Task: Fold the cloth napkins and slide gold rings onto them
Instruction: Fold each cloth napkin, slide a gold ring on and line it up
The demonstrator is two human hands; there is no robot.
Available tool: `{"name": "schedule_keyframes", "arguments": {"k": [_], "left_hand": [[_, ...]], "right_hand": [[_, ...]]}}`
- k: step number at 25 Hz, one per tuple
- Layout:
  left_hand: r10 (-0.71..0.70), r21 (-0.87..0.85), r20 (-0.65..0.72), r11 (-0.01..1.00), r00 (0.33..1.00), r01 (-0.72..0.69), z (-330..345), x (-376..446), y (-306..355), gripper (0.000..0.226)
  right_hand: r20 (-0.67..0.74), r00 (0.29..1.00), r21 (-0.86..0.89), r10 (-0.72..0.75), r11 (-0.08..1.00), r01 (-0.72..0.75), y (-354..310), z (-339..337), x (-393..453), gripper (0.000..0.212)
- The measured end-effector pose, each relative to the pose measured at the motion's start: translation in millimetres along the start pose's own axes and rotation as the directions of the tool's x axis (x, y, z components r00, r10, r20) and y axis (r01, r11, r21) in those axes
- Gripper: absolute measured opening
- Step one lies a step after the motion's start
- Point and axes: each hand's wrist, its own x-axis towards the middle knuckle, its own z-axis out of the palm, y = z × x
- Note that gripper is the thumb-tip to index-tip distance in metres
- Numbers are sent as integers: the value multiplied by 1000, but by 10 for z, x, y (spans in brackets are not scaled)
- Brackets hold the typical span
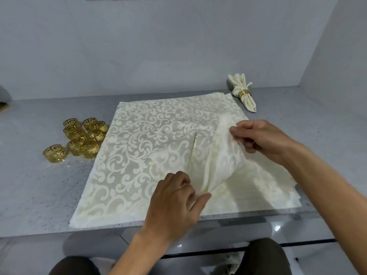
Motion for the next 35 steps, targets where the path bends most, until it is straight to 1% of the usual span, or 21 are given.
{"name": "schedule_keyframes", "arguments": {"k": [1, 3, 5, 7, 10, 12, 14, 17, 19, 20, 22, 24, 25, 26, 27, 28, 29, 31, 32, 33, 35], "left_hand": [[20, 29, -26, 999, 999, -20, 15, -12, -3, 41], [41, 46, -58, 998, 997, -39, 49, -34, -32, 35], [15, 6, -72, 1000, 997, -15, 68, -36, -55, 24], [-22, -31, -71, 999, 997, 20, 60, -32, -63, 27], [68, 21, -46, 998, 997, -67, 82, -52, -91, 17], [74, 31, -36, 997, 997, -73, 77, -57, -104, 16], [59, 17, -11, 998, 998, -59, 65, -67, -88, 17], [46, 1, 33, 999, 998, -46, 50, -68, -72, 8], [48, 1, 40, 999, 998, -48, 68, -64, -81, 6], [45, -3, 50, 999, 998, -45, 62, -59, -69, 8], [9, -79, 75, 997, 997, -3, -12, -42, -16, 18], [-76, -238, 73, 967, 994, 91, -176, 73, -31, 26], [-128, -279, 53, 950, 990, 138, -238, 162, -122, 26], [-172, -262, 24, 949, 985, 172, -278, 256, -261, 25], [-201, -197, 13, 960, 979, 200, -314, 369, -428, 25], [-230, -117, 46, 965, 972, 234, -349, 488, -593, 29], [-266, -30, 124, 962, 956, 272, -378, 580, -719, 33], [-323, 131, 287, 946, 902, 298, -401, 618, -803, 39], [-328, 147, 308, 944, 893, 296, -414, 584, -759, 39], [-319, 97, 307, 948, 897, 304, -442, 519, -661, 37], [-301, -120, 312, 928, 901, 352, -513, 319, -399, 32]], "right_hand": [[-54, 999, -65, -1, 998, -2, 7, 115, 135, 23], [-96, 995, -187, -14, 982, -5, 49, 319, 333, 21], [-123, 992, -263, -32, 965, -1, 153, 450, 480, 20], [-172, 984, -326, -55, 945, -4, 251, 534, 584, 21], [-219, 969, -384, -112, 923, 20, 331, 605, 687, 15], [-211, 962, -478, -171, 877, 51, 345, 631, 710, 15], [-166, 949, -640, -267, 762, 102, 379, 628, 727, 16], [-70, 912, -855, -404, 495, 154, 470, 683, 710, 19], [-27, 917, -909, -397, 391, 143, 509, 725, 738, 26], [-20, 927, -918, -373, 375, 131, 498, 732, 750, 28], [-45, 927, -899, -374, 419, 125, 430, 728, 685, 30], [-182, 860, -848, -476, 518, 107, 356, 721, 405, 29], [-270, 817, -824, -510, 562, 78, 330, 737, 187, 26], [-334, 794, -802, -508, 595, 44, 335, 779, -70, 22], [-356, 807, -782, -471, 623, 19, 364, 857, -327, 20], [-343, 845, -762, -410, 648, 5, 421, 973, -555, 21], [-310, 881, -750, -356, 662, 4, 478, 1101, -729, 25], [-253, 905, -797, -341, 604, 6, 591, 1266, -851, 39], [-252, 898, -823, -361, 568, -3, 589, 1261, -802, 44], [-276, 887, -824, -370, 566, -20, 550, 1204, -718, 43], [-317, 883, -761, -347, 648, -19, 450, 1035, -544, 34]]}}
